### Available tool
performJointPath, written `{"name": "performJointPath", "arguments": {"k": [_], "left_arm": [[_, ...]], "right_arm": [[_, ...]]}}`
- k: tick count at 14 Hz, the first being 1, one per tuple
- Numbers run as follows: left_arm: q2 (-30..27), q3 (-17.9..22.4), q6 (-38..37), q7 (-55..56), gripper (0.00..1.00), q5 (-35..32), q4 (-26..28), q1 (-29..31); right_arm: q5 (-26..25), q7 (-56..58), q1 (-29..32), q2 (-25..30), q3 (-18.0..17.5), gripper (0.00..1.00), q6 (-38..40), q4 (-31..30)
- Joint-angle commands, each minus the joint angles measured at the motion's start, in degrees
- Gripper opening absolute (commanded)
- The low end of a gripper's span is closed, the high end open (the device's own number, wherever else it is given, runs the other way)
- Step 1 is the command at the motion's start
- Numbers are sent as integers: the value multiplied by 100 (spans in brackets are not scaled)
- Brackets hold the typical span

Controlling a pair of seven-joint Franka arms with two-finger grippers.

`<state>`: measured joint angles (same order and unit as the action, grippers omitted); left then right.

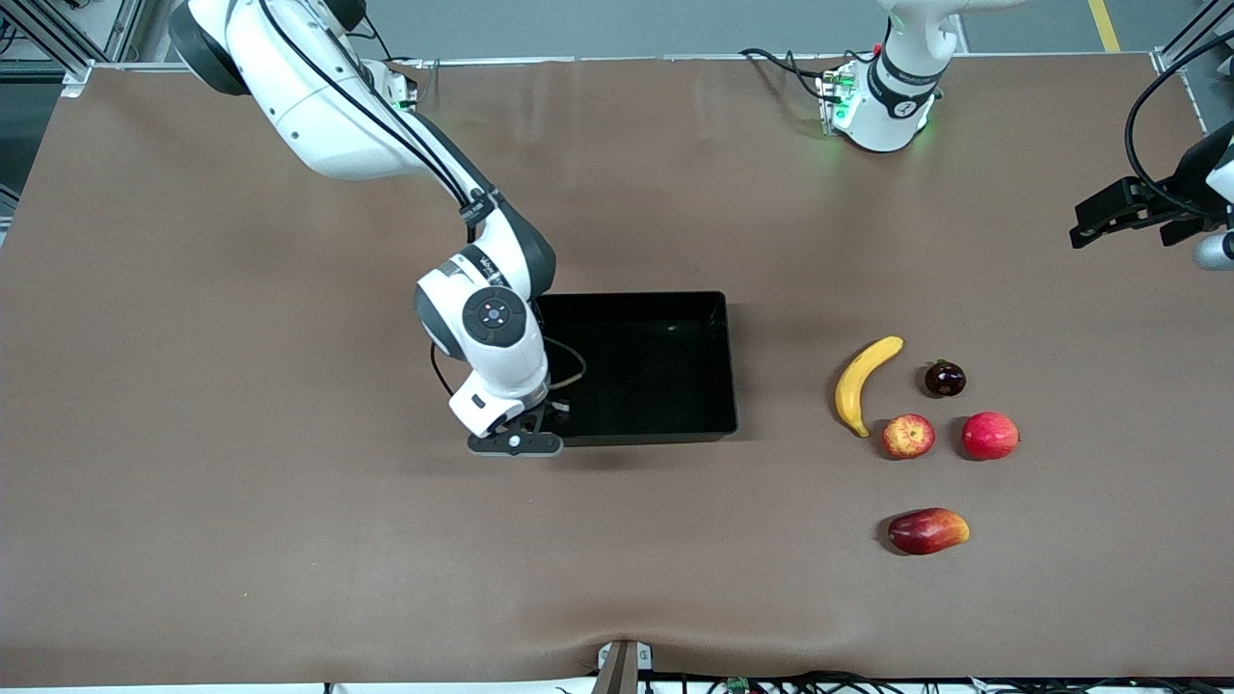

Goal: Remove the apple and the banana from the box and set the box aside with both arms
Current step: 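Grasp the box rim with the right gripper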

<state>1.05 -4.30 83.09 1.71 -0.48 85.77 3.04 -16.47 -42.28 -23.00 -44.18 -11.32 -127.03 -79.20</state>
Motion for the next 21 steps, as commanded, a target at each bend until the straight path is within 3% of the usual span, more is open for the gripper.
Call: {"name": "performJointPath", "arguments": {"k": [1, 5, 21], "left_arm": [[-26, -1, 23, -74, 100, 91, -7, 21], [-26, -1, 23, -65, 100, 91, -7, 13], [-17, -1, 23, -56, 100, 83, 1, 4]], "right_arm": [[205, 149, 190, 348, -46, 0, 414, -69], [591, 939, 471, 770, -46, 0, 959, -78], [794, 1889, 990, 1254, -11, 0, 1759, -104]]}}
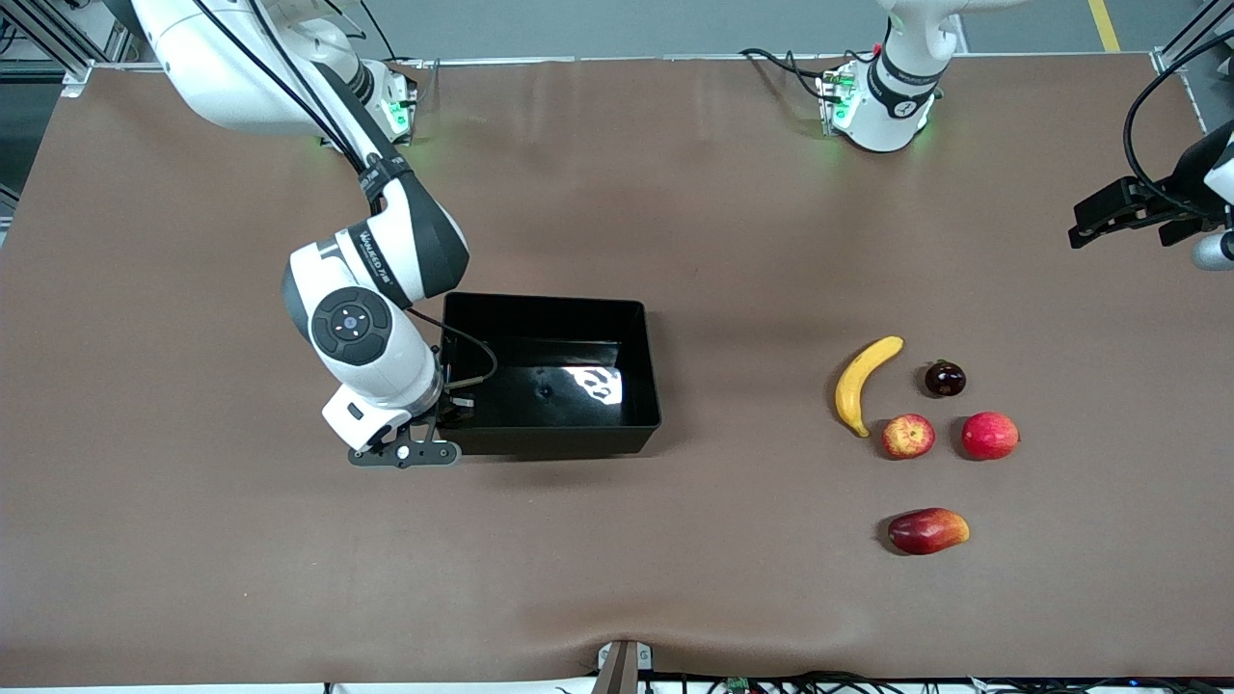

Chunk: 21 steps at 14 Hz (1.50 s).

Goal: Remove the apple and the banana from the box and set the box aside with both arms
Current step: 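Drag the black box with the right gripper toward the right arm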

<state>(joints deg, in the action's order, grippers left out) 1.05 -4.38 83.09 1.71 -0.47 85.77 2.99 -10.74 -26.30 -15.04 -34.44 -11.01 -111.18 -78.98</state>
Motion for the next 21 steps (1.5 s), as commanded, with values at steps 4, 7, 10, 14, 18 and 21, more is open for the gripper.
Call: {"name": "performJointPath", "arguments": {"k": [4, 7, 10, 14, 18, 21], "left_arm": [[-17, 7, 15, -56, 100, 82, 1, 0], [-17, -1, 15, -56, 100, 82, 10, 0], [1, -1, 15, -65, 100, 82, 19, 17], [18, -1, 15, -65, 100, 82, 19, 17], [18, -1, 15, -65, 100, 82, 10, 17], [27, -1, 15, -39, 100, 47, 1, 0]], "right_arm": [[221, 686, 474, 473, -6, 0, 421, -135], [221, 1125, 712, 596, 3, 0, 614, -135], [221, 1635, 967, 649, 20, 0, 694, -135], [221, 2198, 1256, 720, 82, 0, 694, -135], [221, 2848, 1556, 755, 230, 0, 694, -135], [230, 2938, 1609, 764, 424, 0, 694, -135]]}}
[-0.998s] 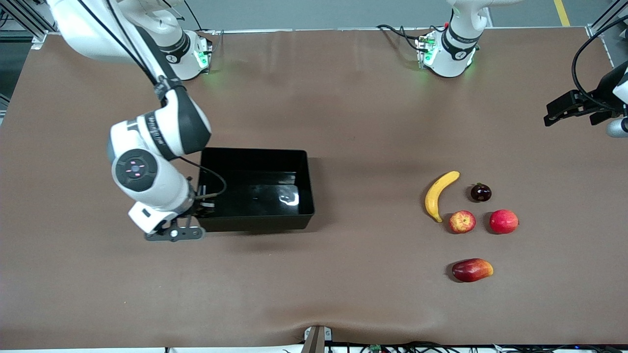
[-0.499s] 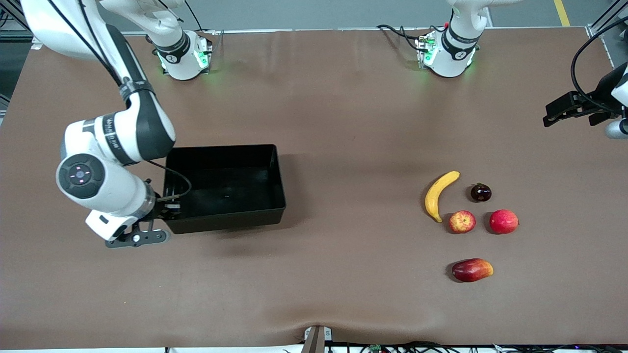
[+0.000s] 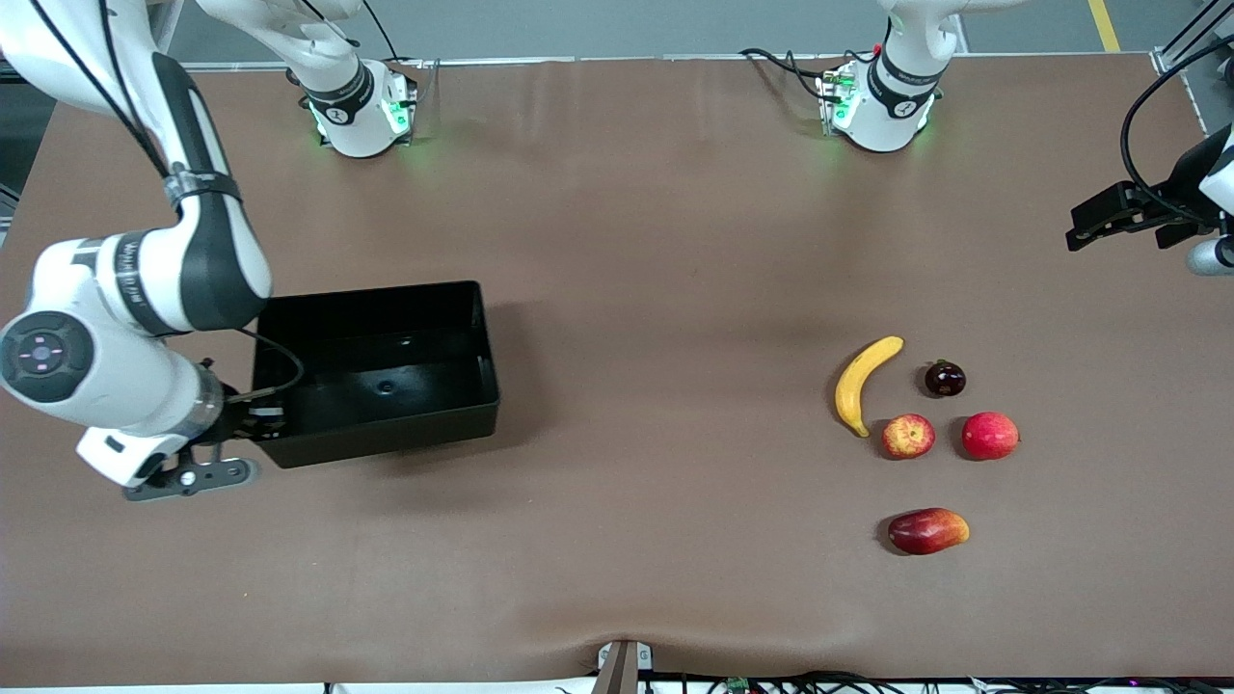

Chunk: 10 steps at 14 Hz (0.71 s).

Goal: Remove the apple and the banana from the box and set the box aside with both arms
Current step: 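Drag the black box with the right gripper toward the right arm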

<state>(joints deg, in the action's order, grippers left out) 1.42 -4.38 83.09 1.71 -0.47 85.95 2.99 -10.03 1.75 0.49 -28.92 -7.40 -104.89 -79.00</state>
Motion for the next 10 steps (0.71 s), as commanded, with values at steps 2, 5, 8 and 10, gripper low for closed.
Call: {"name": "performJointPath", "arguments": {"k": [2, 5, 8, 10], "left_arm": [[-10, -1, 15, -39, 100, 56, -8, 0], [-10, -10, 15, -65, 100, 56, -8, 26], [-1, -10, 15, -65, 100, 47, 1, 17], [-1, -10, 15, -65, 100, 47, 1, 17]], "right_arm": [[421, 107, 57, 264, 299, 0, 74, -133], [625, 150, 66, 264, 624, 0, 91, -151], [634, 211, 127, 255, 748, 0, 91, -186], [835, 457, 180, 229, 853, 0, 22, -282]]}}
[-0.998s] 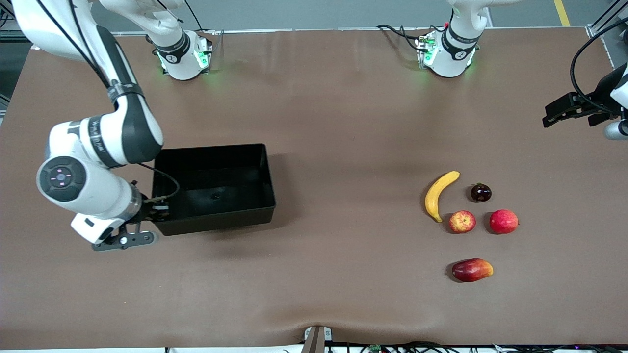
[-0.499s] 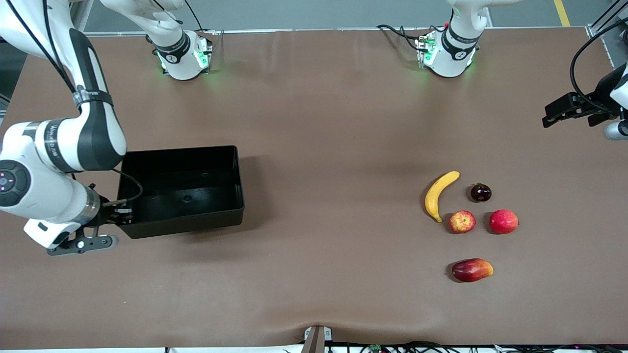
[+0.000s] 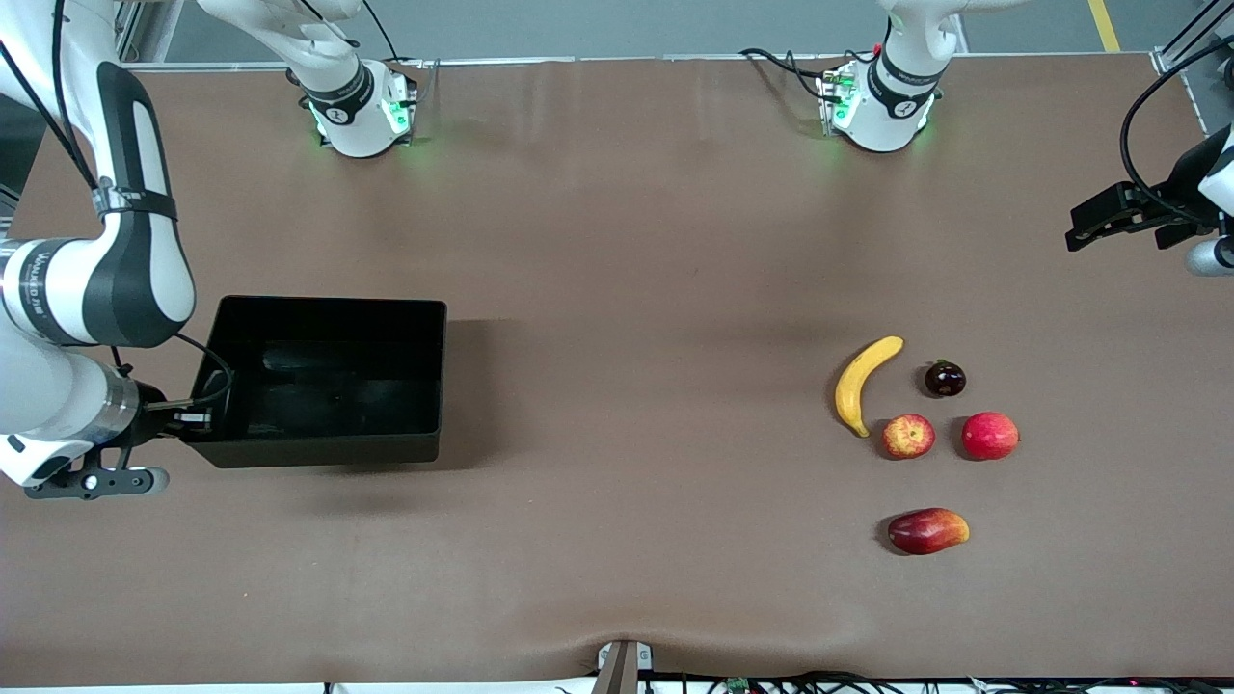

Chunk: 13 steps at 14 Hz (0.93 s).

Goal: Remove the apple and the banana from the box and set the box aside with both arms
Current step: 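Drag the black box with the right gripper toward the right arm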

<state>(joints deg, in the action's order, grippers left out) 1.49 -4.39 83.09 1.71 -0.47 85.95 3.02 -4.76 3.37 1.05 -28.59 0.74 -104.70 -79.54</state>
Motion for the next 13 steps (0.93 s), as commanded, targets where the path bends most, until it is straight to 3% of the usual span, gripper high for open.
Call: {"name": "performJointPath", "arguments": {"k": [1, 13], "left_arm": [[0, -9, 15, -56, 100, 47, -8, -3], [27, -18, 15, -56, 100, 47, -8, -20]], "right_arm": [[387, 391, 132, 187, 119, 0, -58, -272], [423, 577, 475, -120, 208, 0, -235, -404]]}}
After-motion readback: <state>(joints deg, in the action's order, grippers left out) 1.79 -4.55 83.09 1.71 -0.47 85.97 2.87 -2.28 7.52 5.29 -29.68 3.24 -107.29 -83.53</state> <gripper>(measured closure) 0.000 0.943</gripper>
